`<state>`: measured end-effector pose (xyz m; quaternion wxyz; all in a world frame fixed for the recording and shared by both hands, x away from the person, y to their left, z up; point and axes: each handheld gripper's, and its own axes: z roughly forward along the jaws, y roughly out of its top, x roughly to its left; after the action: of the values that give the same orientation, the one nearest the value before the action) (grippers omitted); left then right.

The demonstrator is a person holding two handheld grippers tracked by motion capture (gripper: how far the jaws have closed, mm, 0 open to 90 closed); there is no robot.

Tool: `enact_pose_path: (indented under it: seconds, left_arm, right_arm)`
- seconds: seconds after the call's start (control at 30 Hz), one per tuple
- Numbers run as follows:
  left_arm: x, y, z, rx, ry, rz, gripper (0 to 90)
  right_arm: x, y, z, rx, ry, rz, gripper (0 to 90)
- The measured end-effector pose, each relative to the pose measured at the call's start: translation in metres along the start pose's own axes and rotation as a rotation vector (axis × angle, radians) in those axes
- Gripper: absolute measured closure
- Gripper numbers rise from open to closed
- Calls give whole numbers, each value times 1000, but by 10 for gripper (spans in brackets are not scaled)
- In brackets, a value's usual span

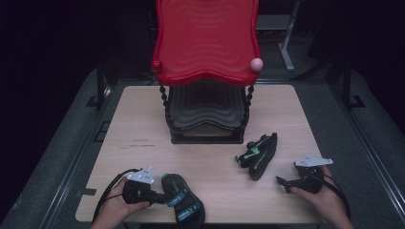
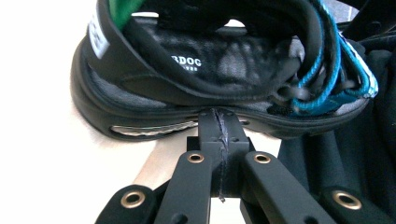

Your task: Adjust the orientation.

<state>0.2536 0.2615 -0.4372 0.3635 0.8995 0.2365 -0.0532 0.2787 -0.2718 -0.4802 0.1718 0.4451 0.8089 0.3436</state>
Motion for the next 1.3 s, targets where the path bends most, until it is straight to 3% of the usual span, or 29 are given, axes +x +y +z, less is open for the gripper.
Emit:
enact_pose_path:
  seconds: [0.13,0.4,0.53,0.67,0.83,0.93,1.1,1.3]
  left_arm:
    - [2,-2,-15,-55,31,-17,895]
    - [2,1,-44,-163,90,-20,705]
    - [2,9,-47,-194,119,-1,607]
    - [5,21,-44,-204,115,20,589]
    - [8,33,-36,-205,111,40,593]
    - [11,43,-26,-176,107,60,620]
    - [13,48,-24,-158,120,84,840]
    - [16,52,-24,-146,127,98,874]
  right_arm:
    - [0,0,0,0,0,-1,64]
    - [0,0,0,0,0,0,63]
    - [0,0,0,1,-1,1,63]
    - [0,0,0,1,-2,3,63]
    - [0,0,0,1,-3,3,63]
    - [0,0,0,1,-3,3,63]
    - [0,0,0,0,-2,3,63]
    - [0,0,0,0,-2,3,63]
